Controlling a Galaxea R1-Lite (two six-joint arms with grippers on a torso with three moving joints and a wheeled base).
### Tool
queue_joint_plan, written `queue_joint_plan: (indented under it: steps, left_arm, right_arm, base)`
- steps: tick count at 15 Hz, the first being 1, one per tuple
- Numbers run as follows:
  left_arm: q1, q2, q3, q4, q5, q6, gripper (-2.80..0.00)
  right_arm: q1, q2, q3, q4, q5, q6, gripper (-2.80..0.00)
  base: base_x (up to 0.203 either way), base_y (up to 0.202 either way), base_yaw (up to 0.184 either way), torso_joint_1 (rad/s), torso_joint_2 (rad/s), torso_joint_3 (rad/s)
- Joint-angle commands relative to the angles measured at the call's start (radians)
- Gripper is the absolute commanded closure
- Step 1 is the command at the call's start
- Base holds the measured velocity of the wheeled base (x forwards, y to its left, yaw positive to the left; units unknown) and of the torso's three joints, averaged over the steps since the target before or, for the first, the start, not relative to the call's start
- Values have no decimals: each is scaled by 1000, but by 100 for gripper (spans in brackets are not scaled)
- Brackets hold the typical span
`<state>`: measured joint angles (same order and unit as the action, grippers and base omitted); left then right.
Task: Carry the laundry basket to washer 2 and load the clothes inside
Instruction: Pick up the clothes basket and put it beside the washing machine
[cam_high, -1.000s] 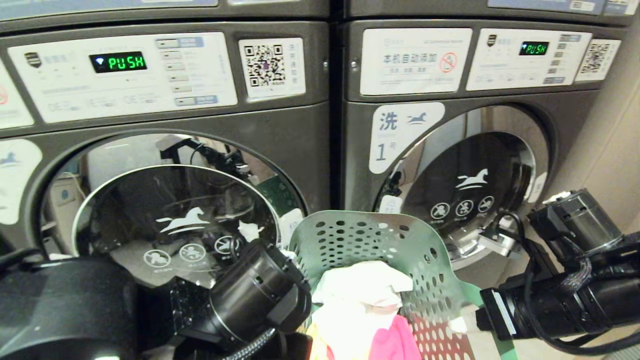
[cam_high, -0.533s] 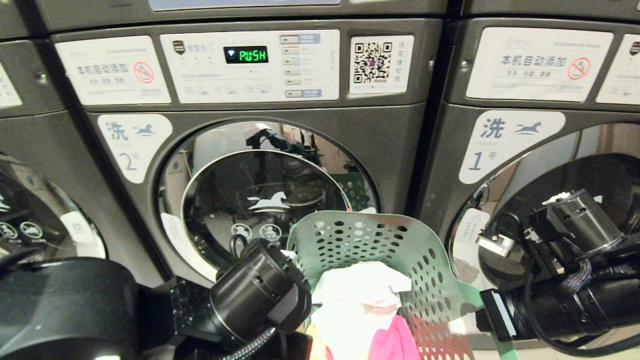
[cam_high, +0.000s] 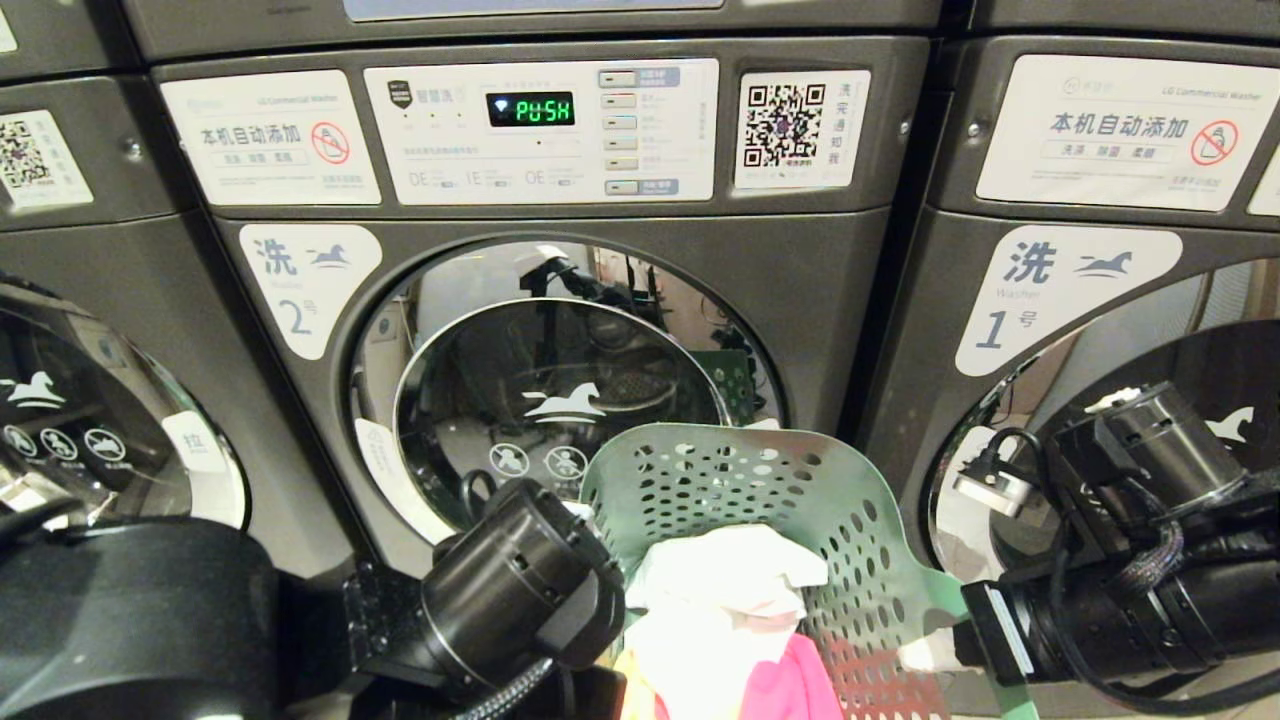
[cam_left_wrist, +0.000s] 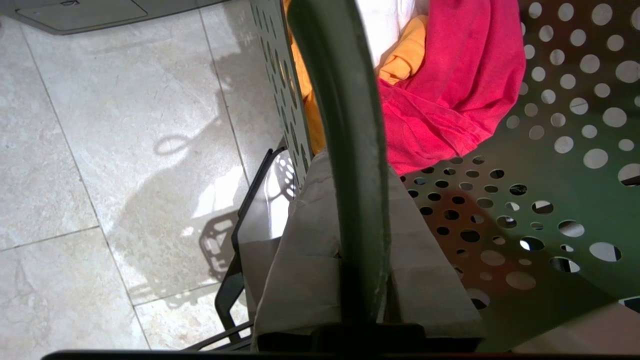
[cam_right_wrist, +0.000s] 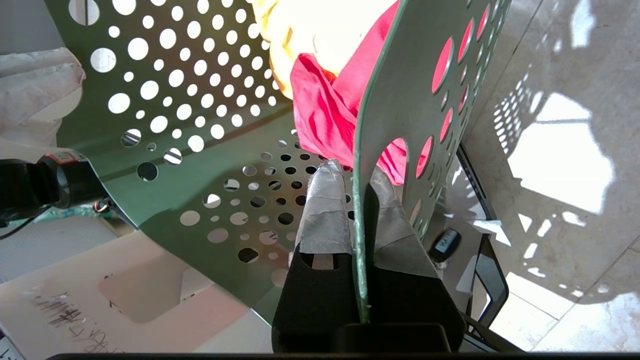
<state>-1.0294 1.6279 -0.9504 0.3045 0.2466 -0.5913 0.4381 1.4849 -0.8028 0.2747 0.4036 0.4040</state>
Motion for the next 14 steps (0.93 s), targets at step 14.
queue_joint_plan:
  steps: [14]
  left_arm:
    - [-1, 57, -70, 2, 25, 27, 0]
  right_arm:
    - [-45, -28, 25, 1, -69, 6, 0]
  base:
    - [-120, 0, 1, 0, 3, 1]
